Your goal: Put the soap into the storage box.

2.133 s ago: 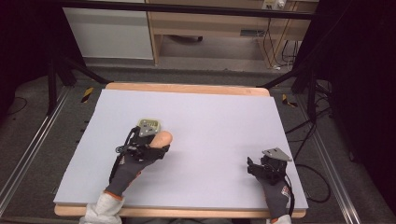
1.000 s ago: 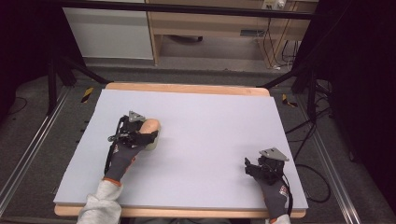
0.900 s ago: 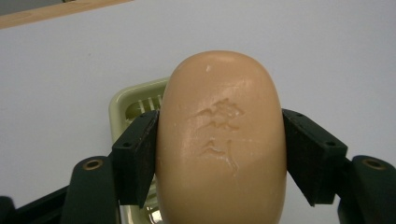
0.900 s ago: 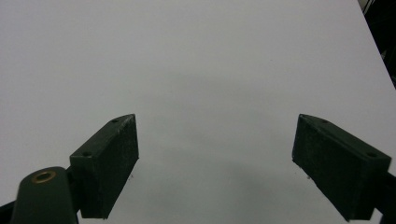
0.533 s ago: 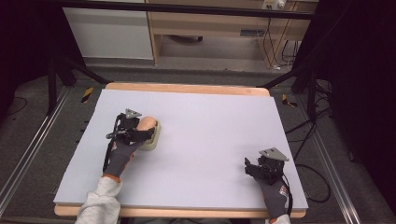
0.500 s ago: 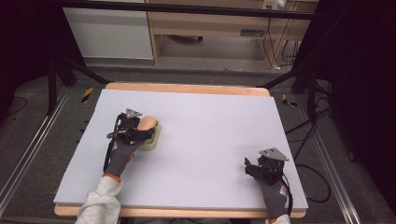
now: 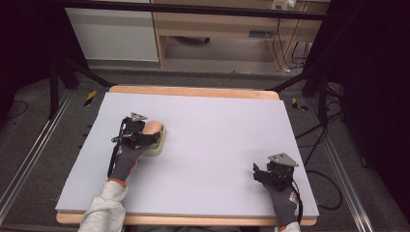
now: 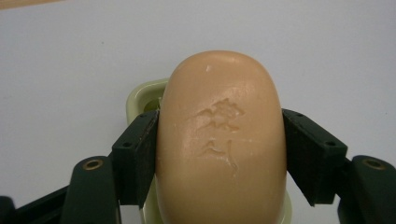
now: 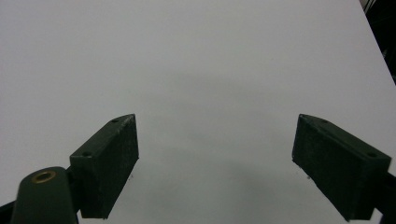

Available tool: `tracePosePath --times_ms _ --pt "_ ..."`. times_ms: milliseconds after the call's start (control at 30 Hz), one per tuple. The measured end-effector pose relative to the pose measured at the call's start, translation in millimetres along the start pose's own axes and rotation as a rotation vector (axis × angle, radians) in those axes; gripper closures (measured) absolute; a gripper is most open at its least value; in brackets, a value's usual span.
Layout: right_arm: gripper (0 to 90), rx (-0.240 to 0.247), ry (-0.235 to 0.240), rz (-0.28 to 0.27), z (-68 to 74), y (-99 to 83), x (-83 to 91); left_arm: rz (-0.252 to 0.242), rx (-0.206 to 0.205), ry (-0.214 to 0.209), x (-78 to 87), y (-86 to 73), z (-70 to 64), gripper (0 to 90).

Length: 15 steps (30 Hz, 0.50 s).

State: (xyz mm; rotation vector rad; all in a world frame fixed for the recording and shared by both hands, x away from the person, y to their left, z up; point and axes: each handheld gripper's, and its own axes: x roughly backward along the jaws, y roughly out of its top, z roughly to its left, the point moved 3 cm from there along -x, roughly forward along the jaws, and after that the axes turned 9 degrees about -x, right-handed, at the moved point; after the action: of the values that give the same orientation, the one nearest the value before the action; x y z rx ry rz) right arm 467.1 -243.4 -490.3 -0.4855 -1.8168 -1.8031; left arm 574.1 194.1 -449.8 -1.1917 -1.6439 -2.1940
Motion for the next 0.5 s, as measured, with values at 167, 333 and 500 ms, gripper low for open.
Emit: tracePosePath --times_ms 167,333,500 --pt "14.7 -0.002 0.001 0.004 0.3 0.0 -0.2 0.018 -0.006 0.000 -3.7 -2.4 0.9 31.4" --pt "14.7 0.002 0.000 0.003 0.3 0.0 -0.1 0.026 -0.005 0.000 -6.4 -3.8 1.0 31.4" --pt "14.7 0.002 0.001 0.004 0.3 0.1 -0.2 0.035 -0.005 0.002 -10.0 -5.4 0.3 31.4"
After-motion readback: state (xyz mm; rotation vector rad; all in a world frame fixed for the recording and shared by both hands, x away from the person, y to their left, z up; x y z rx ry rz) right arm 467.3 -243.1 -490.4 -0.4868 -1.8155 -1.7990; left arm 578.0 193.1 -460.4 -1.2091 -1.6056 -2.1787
